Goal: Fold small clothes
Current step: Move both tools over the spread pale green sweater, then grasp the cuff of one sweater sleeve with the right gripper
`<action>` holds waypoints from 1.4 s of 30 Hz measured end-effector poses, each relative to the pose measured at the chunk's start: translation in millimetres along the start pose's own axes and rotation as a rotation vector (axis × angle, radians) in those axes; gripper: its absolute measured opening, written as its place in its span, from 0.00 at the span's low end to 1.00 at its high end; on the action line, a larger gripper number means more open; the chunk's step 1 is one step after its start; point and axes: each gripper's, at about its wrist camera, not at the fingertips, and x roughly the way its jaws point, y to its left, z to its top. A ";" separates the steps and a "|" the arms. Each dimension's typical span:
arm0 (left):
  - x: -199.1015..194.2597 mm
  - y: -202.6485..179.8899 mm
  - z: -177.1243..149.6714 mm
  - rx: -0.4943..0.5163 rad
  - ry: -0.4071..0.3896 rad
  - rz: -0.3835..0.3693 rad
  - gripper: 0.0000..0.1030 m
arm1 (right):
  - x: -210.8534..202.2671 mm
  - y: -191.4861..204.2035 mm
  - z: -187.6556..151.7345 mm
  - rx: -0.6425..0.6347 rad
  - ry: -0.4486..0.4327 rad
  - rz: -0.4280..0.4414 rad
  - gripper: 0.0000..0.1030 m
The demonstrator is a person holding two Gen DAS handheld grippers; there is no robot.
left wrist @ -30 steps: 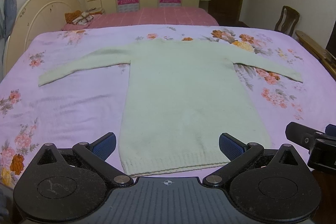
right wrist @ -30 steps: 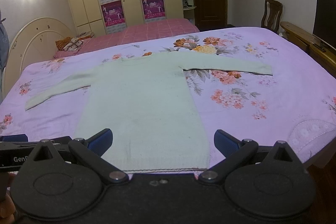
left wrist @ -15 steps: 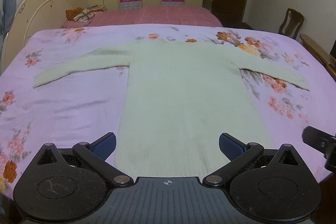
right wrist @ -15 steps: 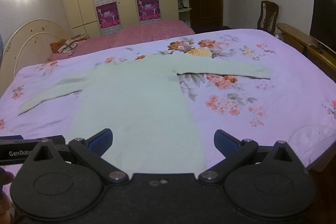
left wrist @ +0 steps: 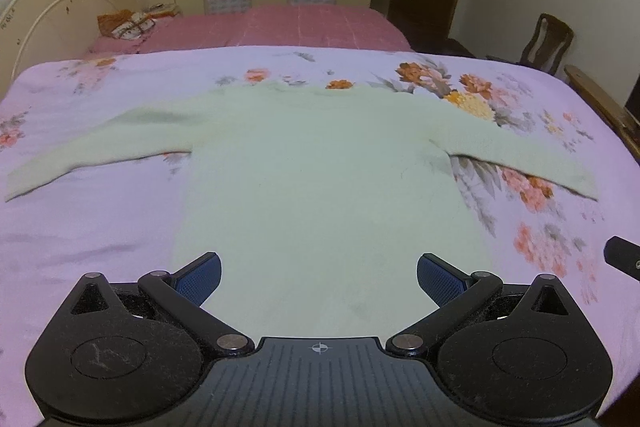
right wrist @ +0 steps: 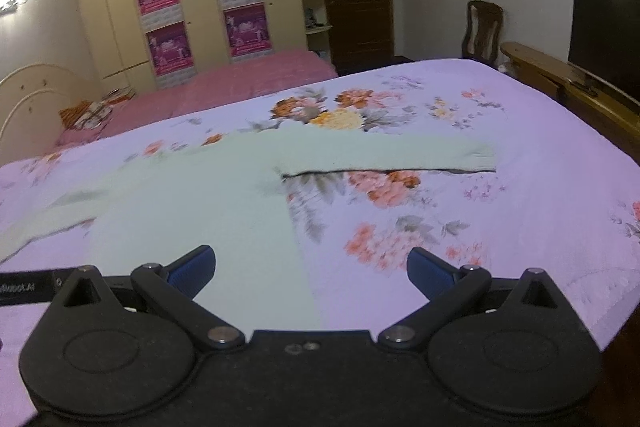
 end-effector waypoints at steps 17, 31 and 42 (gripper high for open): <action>134.0 -49.6 65.7 -0.025 0.041 0.068 1.00 | 148.3 -73.9 53.8 0.039 0.090 -0.086 0.79; 207.7 -62.1 82.5 -0.032 0.092 0.131 1.00 | 254.9 -156.9 67.5 0.227 0.217 -0.171 0.74; 228.0 -51.6 88.9 -0.077 0.088 0.139 1.00 | 291.4 -184.5 81.8 0.308 0.141 -0.241 0.62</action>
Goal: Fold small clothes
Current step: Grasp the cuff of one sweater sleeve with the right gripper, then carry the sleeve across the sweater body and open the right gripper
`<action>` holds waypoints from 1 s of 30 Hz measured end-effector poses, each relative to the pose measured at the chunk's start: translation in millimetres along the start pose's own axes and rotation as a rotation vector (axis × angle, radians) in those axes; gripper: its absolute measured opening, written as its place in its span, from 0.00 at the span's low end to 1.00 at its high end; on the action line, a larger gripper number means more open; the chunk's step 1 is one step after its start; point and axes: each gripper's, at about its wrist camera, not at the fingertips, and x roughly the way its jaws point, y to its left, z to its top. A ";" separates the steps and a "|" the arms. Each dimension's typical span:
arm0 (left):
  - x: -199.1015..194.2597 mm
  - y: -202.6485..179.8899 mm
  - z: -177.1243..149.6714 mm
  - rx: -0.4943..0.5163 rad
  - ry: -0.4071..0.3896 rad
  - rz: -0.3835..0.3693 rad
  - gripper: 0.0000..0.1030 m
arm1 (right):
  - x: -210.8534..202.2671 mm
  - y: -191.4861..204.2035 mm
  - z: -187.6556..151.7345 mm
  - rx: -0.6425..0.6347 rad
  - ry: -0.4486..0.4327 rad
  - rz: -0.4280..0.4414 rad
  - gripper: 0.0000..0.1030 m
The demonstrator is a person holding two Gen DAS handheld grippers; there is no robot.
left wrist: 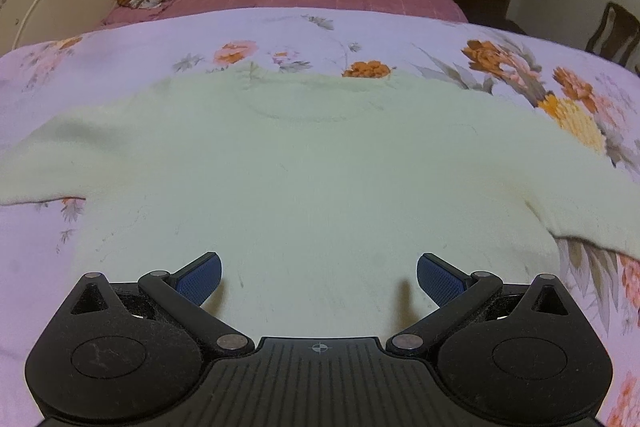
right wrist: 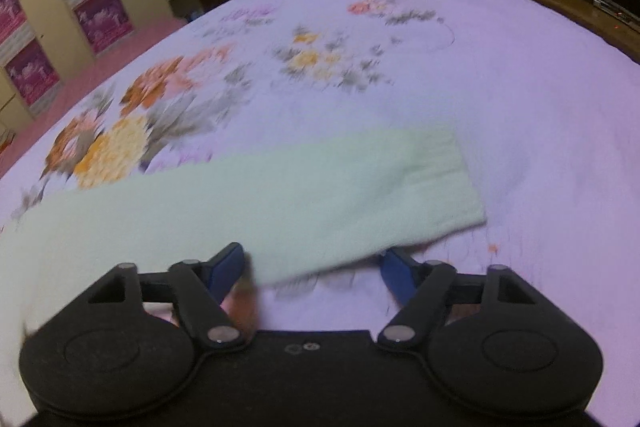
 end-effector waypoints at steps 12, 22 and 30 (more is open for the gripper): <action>3.0 26.7 9.8 -0.069 0.005 -0.041 1.00 | -5.7 26.5 14.0 -0.056 -0.093 0.139 0.09; -8.0 101.4 28.6 -0.170 -0.046 -0.023 1.00 | -48.9 188.5 -11.8 -0.288 -0.090 0.509 0.09; 9.0 157.4 33.2 -0.250 -0.012 -0.097 1.00 | -37.3 318.7 -95.0 -0.499 0.086 0.659 0.10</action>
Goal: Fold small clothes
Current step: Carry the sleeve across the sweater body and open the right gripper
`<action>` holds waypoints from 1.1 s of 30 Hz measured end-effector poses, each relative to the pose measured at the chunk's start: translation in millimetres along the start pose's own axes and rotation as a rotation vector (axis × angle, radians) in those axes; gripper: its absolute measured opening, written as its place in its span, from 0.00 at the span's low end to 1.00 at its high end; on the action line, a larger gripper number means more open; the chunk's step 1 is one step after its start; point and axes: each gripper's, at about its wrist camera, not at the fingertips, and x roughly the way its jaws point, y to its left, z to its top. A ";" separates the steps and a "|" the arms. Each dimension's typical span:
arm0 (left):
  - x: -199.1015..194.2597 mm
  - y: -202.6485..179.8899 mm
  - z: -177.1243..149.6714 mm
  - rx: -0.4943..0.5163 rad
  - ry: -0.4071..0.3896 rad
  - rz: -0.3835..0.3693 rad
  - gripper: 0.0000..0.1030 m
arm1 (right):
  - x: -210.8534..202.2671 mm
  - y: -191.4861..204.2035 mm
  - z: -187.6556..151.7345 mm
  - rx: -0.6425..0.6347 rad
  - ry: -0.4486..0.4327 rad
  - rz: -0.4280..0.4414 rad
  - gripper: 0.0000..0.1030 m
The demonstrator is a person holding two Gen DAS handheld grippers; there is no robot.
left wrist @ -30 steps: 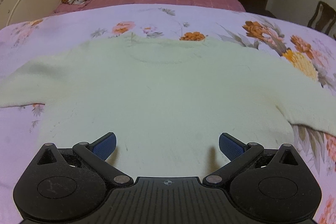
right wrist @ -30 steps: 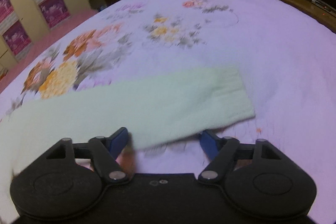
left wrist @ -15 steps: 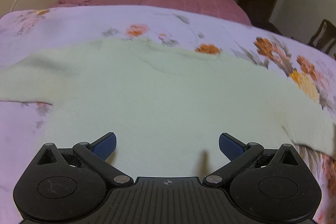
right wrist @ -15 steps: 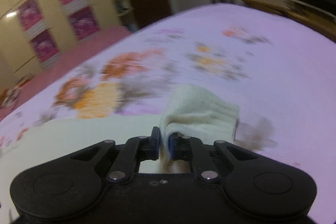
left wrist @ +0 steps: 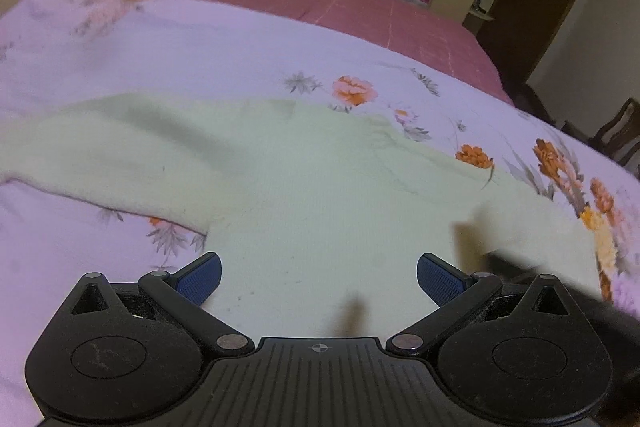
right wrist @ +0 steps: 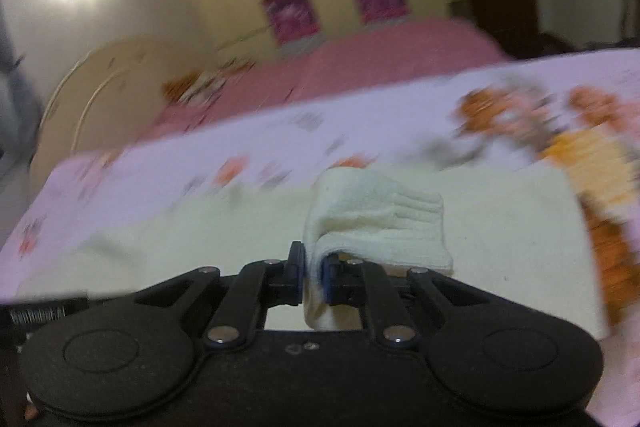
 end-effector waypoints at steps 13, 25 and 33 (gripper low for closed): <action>17.6 -18.5 -12.2 0.067 0.028 -0.092 1.00 | -21.8 8.2 -22.4 -0.070 0.041 -0.011 0.59; 9.2 19.3 -25.2 0.052 0.031 0.024 1.00 | 1.5 41.4 -9.9 -0.010 0.042 0.242 0.58; 41.3 -23.7 -32.7 0.028 0.107 -0.198 0.99 | -51.0 -18.9 -14.7 -0.015 -0.063 -0.037 0.63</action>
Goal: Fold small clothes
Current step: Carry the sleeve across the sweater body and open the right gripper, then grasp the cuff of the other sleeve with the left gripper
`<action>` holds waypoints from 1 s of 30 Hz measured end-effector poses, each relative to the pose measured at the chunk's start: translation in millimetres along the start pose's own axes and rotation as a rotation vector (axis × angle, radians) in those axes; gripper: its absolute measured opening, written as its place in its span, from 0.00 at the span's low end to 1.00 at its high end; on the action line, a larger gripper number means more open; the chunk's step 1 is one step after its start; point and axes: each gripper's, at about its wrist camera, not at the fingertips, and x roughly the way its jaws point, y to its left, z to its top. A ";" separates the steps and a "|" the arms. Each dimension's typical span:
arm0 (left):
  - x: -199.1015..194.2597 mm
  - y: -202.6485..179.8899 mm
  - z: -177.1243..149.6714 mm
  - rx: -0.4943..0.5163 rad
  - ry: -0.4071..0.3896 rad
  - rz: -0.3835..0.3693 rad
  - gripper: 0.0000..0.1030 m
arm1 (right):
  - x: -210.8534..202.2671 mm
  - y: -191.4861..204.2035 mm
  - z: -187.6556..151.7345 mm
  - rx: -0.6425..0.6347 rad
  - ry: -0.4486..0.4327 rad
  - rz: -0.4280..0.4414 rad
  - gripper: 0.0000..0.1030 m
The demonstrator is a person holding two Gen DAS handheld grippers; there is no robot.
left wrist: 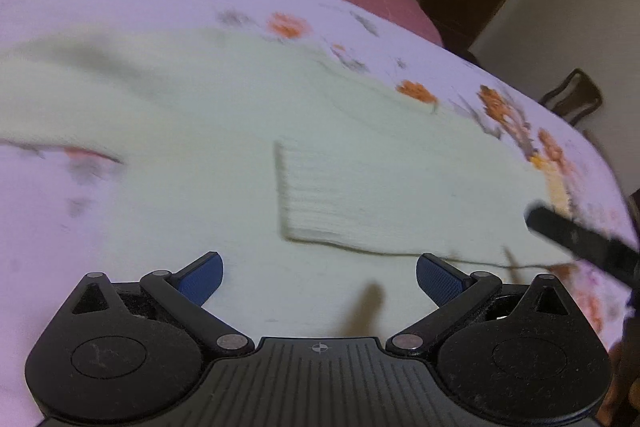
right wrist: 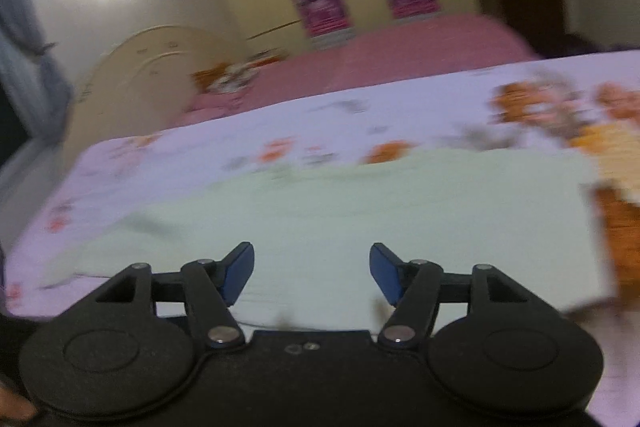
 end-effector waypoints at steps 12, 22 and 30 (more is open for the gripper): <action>27.4 4.9 5.2 -0.189 -0.093 -0.127 0.52 | -29.9 -69.4 -29.5 0.102 -0.012 -0.205 0.63; 14.1 16.4 17.1 -0.246 -0.208 -0.180 0.03 | -19.4 -82.0 -36.6 0.054 0.032 -0.294 0.65; -9.7 44.4 42.8 -0.275 -0.318 -0.131 0.03 | 5.9 -71.0 -34.4 -0.020 0.045 -0.279 0.45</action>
